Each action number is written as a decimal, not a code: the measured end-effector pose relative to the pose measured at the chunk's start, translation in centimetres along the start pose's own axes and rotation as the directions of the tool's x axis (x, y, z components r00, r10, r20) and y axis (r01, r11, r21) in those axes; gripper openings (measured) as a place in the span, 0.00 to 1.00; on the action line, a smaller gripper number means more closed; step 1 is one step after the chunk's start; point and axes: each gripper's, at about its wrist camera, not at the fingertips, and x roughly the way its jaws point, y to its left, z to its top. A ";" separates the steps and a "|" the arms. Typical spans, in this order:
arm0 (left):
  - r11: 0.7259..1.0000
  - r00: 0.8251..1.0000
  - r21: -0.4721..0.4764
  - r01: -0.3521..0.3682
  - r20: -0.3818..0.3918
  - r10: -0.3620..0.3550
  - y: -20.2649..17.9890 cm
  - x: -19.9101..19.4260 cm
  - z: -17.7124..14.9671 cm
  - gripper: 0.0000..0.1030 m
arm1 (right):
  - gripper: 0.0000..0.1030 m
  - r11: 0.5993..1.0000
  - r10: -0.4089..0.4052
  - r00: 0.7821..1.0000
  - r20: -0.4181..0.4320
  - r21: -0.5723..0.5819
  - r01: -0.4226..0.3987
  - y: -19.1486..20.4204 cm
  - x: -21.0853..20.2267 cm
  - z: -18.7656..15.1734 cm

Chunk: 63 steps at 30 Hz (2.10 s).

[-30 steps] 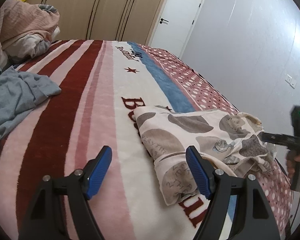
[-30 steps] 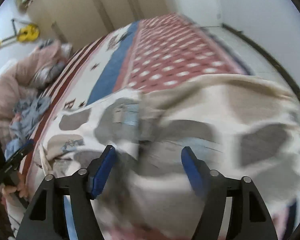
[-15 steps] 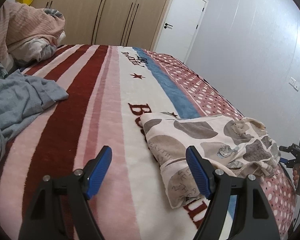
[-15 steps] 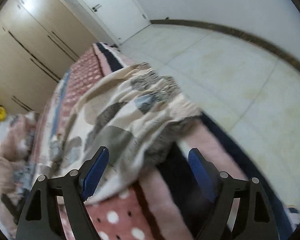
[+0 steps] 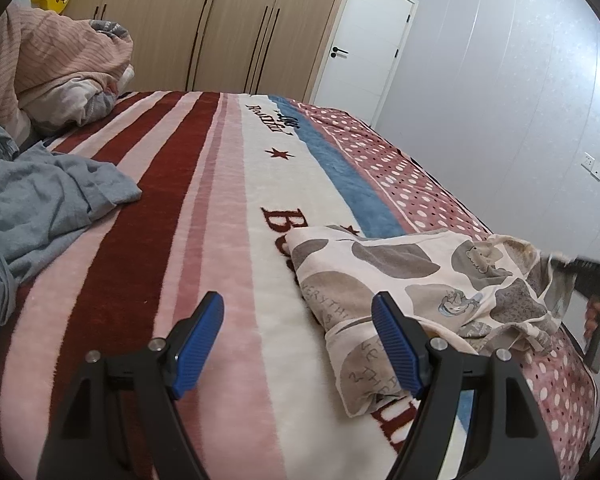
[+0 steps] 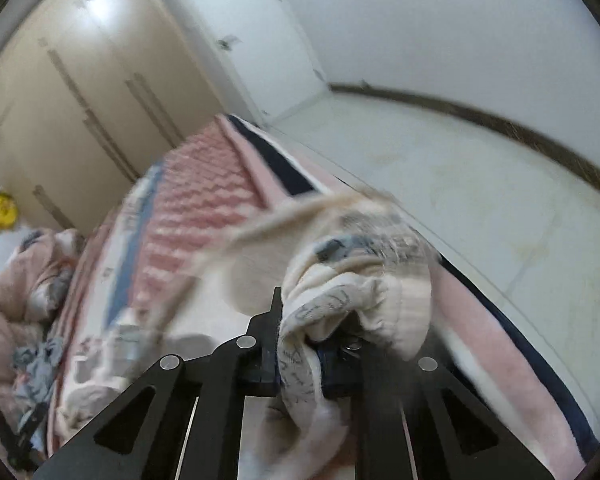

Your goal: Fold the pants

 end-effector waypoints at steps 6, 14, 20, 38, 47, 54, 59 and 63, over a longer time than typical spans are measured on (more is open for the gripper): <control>1.000 1.000 -0.004 0.004 0.007 -0.004 0.1 -0.2 0.1 0.71 | 0.05 0.957 0.192 0.980 0.046 -0.232 -0.176 11.8 -3.4 0.7; 1.000 1.000 -0.025 0.014 0.020 -0.014 0.5 -0.7 0.3 0.71 | 0.05 0.757 0.371 0.900 -0.229 -0.487 -0.436 26.2 -0.4 -9.5; 0.999 1.000 -0.034 0.029 0.007 -0.029 0.4 -0.5 0.4 0.71 | 0.16 0.732 0.282 0.856 -0.434 -0.479 -0.484 26.8 3.7 -16.7; 0.997 0.972 0.030 0.073 -0.227 -0.064 -12.0 4.7 1.5 0.81 | 0.63 0.927 0.293 0.956 0.026 -0.254 -0.277 8.6 -1.2 -8.2; 0.994 0.961 0.057 0.090 -0.269 -0.072 -13.1 3.4 -0.2 0.84 | 0.62 0.929 0.274 0.961 0.045 -0.269 -0.253 9.4 -0.4 -8.2; 0.999 0.976 0.042 -0.027 -0.213 0.036 -13.5 5.4 1.3 0.83 | 0.62 0.928 0.291 0.955 0.061 -0.262 -0.266 9.2 -0.4 -8.3; 0.998 0.968 -0.010 -0.066 -0.243 0.061 -10.7 6.3 2.5 0.36 | 0.62 0.923 0.317 0.947 0.040 -0.243 -0.299 8.9 0.0 -8.4; 0.997 0.973 -0.022 -0.076 -0.221 0.070 -8.9 4.7 2.3 0.31 | 0.62 0.922 0.334 0.941 0.045 -0.222 -0.317 8.6 0.0 -8.3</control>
